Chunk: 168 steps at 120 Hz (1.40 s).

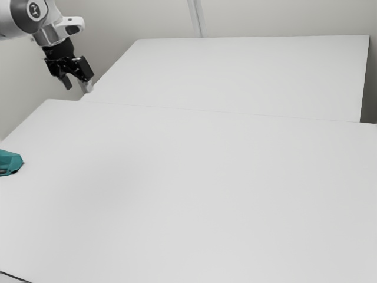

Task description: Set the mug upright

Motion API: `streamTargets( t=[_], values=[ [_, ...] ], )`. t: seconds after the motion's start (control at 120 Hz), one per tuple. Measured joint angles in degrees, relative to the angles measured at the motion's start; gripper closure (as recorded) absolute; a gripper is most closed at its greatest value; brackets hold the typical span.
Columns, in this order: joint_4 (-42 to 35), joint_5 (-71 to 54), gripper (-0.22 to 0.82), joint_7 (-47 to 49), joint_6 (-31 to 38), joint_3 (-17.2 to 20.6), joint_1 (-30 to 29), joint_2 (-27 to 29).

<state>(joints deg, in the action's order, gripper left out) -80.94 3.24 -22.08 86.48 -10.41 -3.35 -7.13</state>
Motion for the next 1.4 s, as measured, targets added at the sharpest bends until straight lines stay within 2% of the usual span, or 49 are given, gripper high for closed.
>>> streamTargets(
  t=[0.133,0.267,0.4,0.508,0.633,0.667,0.742,0.775,0.833,0.9,0.967,1.033,1.067,1.142,1.175,1.333,1.4],
  values=[
    [-1.22,-0.31,0.0,0.0,1.08,-0.3,0.19,0.67],
    [-6.46,-1.37,0.0,0.0,2.09,-3.76,0.52,4.04],
    [-21.44,-4.95,0.0,0.11,6.4,-7.21,0.24,15.69],
    [-27.93,-6.91,0.0,0.17,10.84,-7.72,-6.61,19.1],
    [-32.19,-6.59,0.0,-1.16,17.85,-7.19,-17.64,18.96],
    [-32.58,-5.62,0.0,-1.89,19.6,-5.69,-21.67,18.36],
    [-32.82,-1.19,0.0,-4.57,22.69,4.54,-37.55,15.75],
    [-32.64,1.59,0.0,-6.27,23.77,7.03,-42.29,14.03],
    [-31.81,6.2,0.0,-9.74,25.6,7.23,-45.96,10.92],
    [-29.78,11.17,0.0,-14.27,27.29,5.51,-47.84,7.07],
    [-26.26,17.34,0.0,-19.54,28.53,4.38,-50.2,2.14],
    [-22.11,22.79,0.0,-24.65,29.35,4.91,-54.19,-2.97],
    [-19.59,25.15,0.0,-27.1,29.55,6.94,-57.37,-5.77],
    [-13.88,28.9,0.0,-32.25,29.8,15.12,-66.23,-12.15],
    [-11.6,29.98,0.0,-34.45,29.58,17.47,-68.95,-14.69],
    [-6.46,33.23,0.0,-44.5,28.11,22.62,-76.69,-23.04],
    [-1.75,34.03,0.0,-48.35,27.09,23.89,-78.3,-28.05]
  ],
)
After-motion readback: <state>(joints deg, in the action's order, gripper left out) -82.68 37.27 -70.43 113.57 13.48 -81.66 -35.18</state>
